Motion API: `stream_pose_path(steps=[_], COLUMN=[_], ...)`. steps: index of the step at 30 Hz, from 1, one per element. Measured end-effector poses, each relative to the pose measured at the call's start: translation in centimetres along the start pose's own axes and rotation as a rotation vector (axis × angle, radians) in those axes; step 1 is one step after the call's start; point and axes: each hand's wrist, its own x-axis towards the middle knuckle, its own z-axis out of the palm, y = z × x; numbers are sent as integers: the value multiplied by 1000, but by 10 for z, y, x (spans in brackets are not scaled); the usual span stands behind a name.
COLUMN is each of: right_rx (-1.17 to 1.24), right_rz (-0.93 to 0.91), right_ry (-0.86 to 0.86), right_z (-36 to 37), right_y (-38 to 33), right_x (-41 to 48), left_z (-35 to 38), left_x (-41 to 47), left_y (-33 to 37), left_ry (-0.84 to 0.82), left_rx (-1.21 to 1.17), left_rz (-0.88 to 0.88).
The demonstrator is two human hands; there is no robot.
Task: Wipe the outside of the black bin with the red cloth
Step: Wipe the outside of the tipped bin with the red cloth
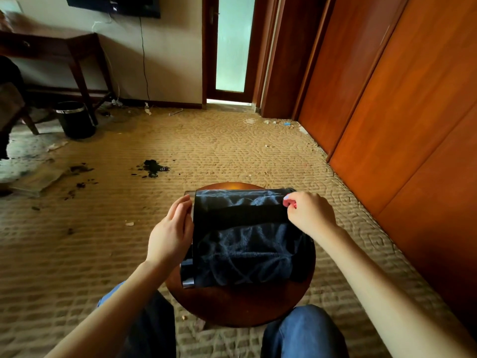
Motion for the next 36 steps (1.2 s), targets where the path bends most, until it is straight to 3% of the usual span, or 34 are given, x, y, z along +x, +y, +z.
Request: stream_pose_path(steps=[5, 11, 16, 21, 26, 29, 32, 36], right_rx=[43, 35, 64, 78, 97, 110, 68, 51], right_rz=[-235, -46, -272, -59, -275, -197, -78, -270], right_ry=[-18, -28, -77, -16, -79, -112, -18, -45], right_z=[8, -3, 4, -2, 9, 0, -2, 7], right_y=[-15, 5, -15, 11, -14, -1, 10, -14], right_x=[-27, 3, -26, 7, -17, -5, 3, -22], left_z=[1, -2, 0, -1, 0, 0, 0, 0], left_x=[13, 4, 16, 14, 19, 16, 11, 11], left_y=[3, 2, 1, 1, 1, 0, -1, 0], left_ry=[-10, -24, -67, -89, -118, -115, -111, -98], left_rx=[2, 15, 2, -3, -41, -38, -33, -49], left_rz=[-58, -22, -72, -88, -116, -83, -70, -78])
